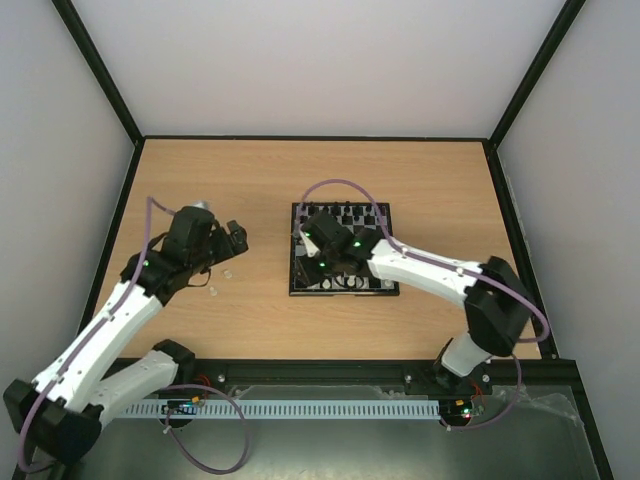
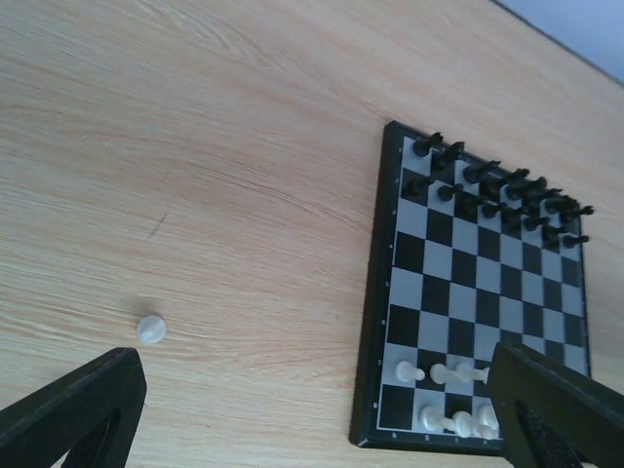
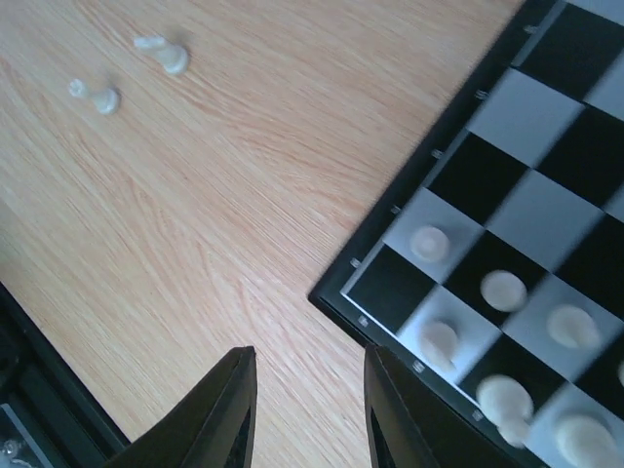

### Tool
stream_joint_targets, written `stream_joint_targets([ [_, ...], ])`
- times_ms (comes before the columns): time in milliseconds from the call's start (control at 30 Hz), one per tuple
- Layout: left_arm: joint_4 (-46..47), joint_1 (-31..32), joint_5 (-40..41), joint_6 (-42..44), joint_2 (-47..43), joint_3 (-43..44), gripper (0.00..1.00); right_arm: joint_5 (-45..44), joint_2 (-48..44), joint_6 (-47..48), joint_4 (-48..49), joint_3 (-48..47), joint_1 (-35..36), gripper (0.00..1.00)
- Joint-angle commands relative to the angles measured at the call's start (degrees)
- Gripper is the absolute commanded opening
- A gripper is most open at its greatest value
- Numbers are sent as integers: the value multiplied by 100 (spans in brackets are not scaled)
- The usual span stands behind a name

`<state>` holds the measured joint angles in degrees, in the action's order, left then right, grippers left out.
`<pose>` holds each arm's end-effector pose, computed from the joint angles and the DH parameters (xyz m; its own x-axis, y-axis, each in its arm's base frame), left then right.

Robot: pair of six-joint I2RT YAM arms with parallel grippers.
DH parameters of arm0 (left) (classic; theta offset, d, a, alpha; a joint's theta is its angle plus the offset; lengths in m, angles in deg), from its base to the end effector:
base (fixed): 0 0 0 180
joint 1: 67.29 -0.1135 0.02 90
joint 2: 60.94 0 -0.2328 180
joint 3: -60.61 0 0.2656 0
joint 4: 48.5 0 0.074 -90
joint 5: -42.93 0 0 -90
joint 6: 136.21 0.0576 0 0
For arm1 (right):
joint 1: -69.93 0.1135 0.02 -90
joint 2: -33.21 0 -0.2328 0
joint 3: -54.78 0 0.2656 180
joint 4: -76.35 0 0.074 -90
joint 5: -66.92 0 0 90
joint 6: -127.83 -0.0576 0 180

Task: Set up the chess pieces on the board
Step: Pick up the chess piece at the center of the board.

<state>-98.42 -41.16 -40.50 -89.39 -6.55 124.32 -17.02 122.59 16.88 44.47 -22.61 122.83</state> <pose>0.2239 -0.1025 0.2604 -0.6721 -0.4275 -0.6046 -0.1376 0.8744 -0.4653 0.2195 0.3003 0.2001 -0.6904 -0.3234 -0.6471 -0.6341 0.7011 0.3261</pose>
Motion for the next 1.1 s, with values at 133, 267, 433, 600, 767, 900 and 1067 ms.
stream_joint_targets([
  [133,-270,41,96,-405,-1489,-742,99,392,1590,242,-16,-1472,374,36],
  [267,-49,41,44,-433,-2577,-1013,99,499,2395,171,-48,-2232,462,37],
  [433,167,41,55,-304,-3575,-1009,99,190,3284,387,-166,-3400,730,37],
  [600,261,41,25,-41,-3879,-791,99,-152,4121,668,-621,-4588,860,37],
  [767,296,41,-5,137,-3856,-709,99,-311,4660,921,-1015,-5391,965,41],
  [900,340,40,-27,209,-3843,-721,99,-494,4953,996,-1280,-5764,980,45],
  [1067,385,41,-59,266,-3794,-733,99,-698,5192,971,-1411,-6047,984,44],
])
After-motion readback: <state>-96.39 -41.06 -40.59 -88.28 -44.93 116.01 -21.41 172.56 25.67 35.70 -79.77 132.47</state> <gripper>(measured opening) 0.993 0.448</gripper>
